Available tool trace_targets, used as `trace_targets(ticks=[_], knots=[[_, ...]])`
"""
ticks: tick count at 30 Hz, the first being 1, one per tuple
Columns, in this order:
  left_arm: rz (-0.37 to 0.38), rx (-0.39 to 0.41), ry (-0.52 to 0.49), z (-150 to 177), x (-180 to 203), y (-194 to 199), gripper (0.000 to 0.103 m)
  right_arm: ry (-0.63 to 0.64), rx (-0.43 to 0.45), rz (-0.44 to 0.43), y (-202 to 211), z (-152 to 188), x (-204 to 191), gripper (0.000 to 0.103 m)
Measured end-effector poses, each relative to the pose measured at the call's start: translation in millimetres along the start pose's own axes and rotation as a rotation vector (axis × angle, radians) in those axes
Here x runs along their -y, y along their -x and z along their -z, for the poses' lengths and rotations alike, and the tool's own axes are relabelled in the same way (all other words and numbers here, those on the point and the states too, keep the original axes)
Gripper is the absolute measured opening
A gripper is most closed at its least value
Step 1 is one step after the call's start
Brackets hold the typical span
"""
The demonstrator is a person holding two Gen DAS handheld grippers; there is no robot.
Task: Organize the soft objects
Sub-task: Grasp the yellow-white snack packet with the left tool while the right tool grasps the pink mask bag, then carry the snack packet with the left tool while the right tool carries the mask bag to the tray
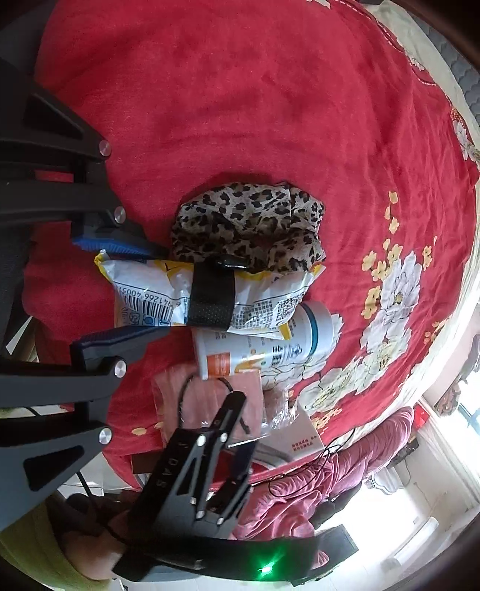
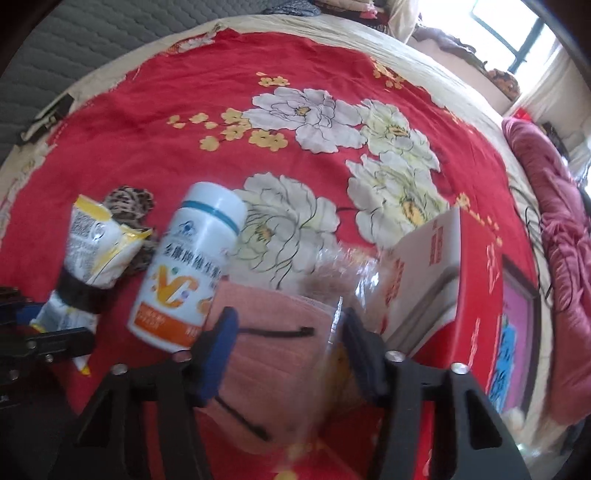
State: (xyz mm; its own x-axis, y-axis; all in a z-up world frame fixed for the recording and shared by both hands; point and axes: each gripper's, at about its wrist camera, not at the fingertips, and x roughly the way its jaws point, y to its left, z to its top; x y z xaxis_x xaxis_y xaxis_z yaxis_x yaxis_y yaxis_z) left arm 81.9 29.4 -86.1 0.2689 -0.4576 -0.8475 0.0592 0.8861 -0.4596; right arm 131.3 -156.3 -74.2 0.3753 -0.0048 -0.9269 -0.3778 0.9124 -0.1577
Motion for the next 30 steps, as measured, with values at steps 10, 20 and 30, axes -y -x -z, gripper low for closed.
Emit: trace_targets(ticks=[10,20,30], knots=[[-0.002,0.009,0.001,5,0,7,0.034,-0.056,0.008,-0.052,11,26,-1,0.026],[0.013,0.065,-0.014,2,10,26,0.034,-0.155,0.139,-0.089,48,32,22,0.007],[0.001,0.101,-0.064,-6,39,47,0.034,-0.172,0.22,-0.078,82,26,36,0.006]])
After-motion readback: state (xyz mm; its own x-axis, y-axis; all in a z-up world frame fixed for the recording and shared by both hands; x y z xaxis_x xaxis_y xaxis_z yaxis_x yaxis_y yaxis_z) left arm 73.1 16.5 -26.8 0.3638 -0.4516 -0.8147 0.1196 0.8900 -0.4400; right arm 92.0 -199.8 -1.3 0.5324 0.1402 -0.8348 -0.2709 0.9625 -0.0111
